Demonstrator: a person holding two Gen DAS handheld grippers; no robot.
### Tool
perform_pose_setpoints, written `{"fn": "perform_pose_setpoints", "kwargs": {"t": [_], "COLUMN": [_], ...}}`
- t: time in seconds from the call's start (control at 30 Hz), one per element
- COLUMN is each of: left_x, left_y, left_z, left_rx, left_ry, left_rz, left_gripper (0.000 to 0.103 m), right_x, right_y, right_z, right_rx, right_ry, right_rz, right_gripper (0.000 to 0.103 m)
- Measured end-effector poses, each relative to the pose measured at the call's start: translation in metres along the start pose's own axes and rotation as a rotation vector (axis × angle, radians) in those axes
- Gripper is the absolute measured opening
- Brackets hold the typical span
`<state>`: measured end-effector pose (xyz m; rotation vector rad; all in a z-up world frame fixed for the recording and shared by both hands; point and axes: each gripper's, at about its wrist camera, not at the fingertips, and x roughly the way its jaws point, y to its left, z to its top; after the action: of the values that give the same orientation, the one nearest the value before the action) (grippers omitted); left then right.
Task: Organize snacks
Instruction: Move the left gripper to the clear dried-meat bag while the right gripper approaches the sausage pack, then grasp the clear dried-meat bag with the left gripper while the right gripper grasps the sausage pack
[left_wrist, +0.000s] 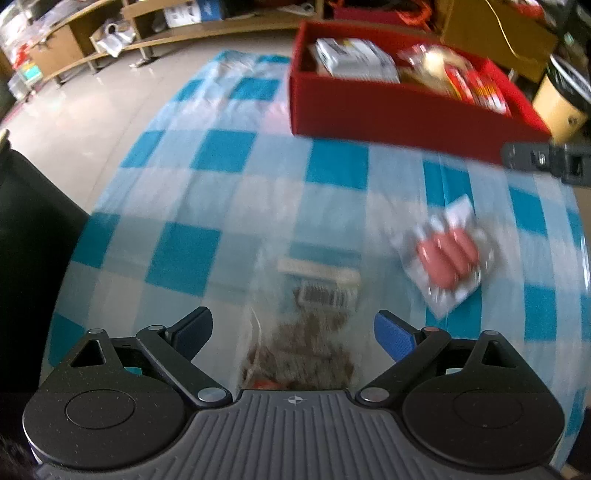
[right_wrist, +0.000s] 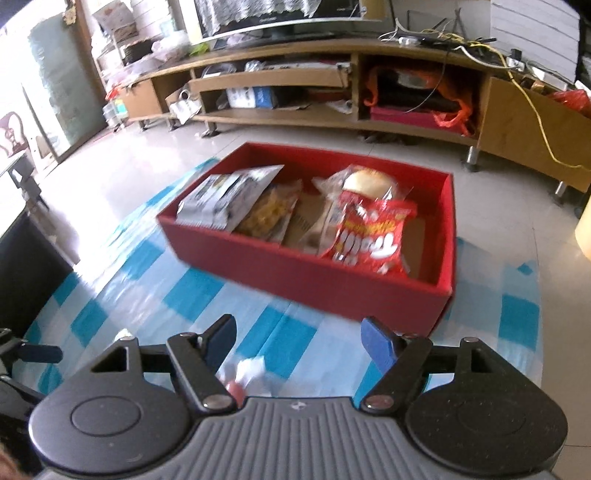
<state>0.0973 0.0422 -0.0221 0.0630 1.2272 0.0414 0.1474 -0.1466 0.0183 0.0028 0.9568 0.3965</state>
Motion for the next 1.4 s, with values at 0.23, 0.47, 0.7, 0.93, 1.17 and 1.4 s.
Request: {"fn": "perform_pose_setpoints", "kwargs": {"t": [0.23,0.47,0.7,0.93,1.17,1.4], "left_x": [0.022,0.026,0.014,-0.002,-0.002,-0.001], "left_y": [-0.009,0.003,0.011,0.024,0.033,0.036], "left_z": [-0.015,-0.022,-0.029,-0.019,-0.015,-0.013], "left_rx": [0.066,0.03,0.038,-0.027,-0.062,-0.083], "left_ry": [0.062,0.085,0.047,-0.006,0.003,0.006], "left_rz": [0.023,-0.049,-0.077,-0.114,-0.141,-0.156], "left_gripper": [0.099,0.093,0.087,0.086,0.087,0.087], "right_x": [-0.001,0.01,0.023,0.041,0.062,0.064], "right_y": [0.005,0.01,0.008,0.02,0.018,0.039], "right_z": [-0.01,-0.013,-0.026,-0.026,-0.028,-0.03], "right_rx": [-0.023,-0.023,0.013,-0.006,0.017,-0.032], "right_ry": [0.026,0.076,0.14,0.182,0.213,0.238], "right_rz": [0.013,0.04,0.019,0.087,0.109,0.155], "right_gripper": [0.073,0.074,0.077,0.08,0.084,0.092]}}
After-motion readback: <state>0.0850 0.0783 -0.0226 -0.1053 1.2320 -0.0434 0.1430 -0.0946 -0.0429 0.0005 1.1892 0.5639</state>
